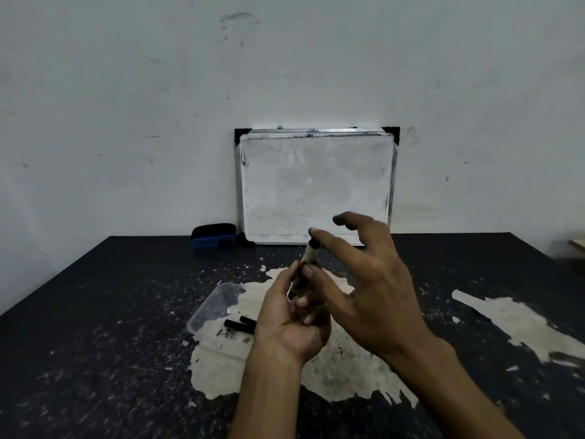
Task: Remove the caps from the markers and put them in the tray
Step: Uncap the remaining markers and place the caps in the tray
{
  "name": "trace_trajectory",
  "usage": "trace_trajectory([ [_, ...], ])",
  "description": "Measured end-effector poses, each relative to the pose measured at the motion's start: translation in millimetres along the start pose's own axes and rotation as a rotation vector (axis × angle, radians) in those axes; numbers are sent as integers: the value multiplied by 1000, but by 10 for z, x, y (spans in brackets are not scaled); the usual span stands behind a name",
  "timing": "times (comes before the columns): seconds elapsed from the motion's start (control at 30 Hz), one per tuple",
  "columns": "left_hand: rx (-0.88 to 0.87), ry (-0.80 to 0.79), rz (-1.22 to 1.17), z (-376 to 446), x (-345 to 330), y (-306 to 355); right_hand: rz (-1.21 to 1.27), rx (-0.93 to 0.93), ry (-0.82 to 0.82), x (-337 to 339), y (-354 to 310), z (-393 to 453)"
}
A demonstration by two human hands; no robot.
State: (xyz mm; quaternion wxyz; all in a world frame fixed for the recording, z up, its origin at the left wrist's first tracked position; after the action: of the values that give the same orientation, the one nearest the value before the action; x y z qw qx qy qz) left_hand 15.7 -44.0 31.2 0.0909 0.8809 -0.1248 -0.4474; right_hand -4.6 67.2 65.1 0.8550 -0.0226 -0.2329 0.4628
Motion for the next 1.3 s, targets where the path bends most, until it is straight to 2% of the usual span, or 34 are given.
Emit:
trace_trajectory([
  [0.13,18,48,30,28,-31,-32,-18,-11,-52,-70,60,-128],
  [0.3,40,16,31,109,-26,-83,103,-111,-81,-6,161,-173],
  [0.4,72,-43,-24,152,-22,-93,114,-214,-42,101,377,-217],
  [0.53,87,-49,-22,214,29,-112,-74,-514,-57,237,933,-452],
  [0.63,96,-40,-6,249,52,-169,-152,-778,-231,314,1239,-692],
  [0.7,102,-32,-1,290,59,-219,-171,-821,-304,321,1323,-834],
  [0.83,104,-40,38,339,50,-319,-321,-764,-353,230,1337,-995],
  [0.9,95,-43,60,341,36,-358,-358,-719,-318,209,1325,-998],
  [1.03,34,-35,129,331,21,-409,-71,-710,-21,333,1165,-833],
  [1.1,-16,-20,174,340,16,-432,55,-585,94,429,954,-658],
  [1.2,-78,16,237,364,4,-478,153,-377,147,485,701,-452],
  [1.3,-107,27,263,361,-7,-508,140,-277,121,451,637,-394],
])
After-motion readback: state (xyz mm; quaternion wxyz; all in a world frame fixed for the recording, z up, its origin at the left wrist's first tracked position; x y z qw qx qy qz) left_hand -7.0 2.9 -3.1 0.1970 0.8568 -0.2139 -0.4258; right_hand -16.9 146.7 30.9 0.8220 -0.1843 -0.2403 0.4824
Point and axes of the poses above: each hand's wrist, its own z-axis towards the middle knuckle, its own x-axis out of the back of the hand, y = z × x, the point moved 1 cm from there along z, towards the middle knuckle, and after that the axes turned 12 degrees about y, right-handed, at the moved point
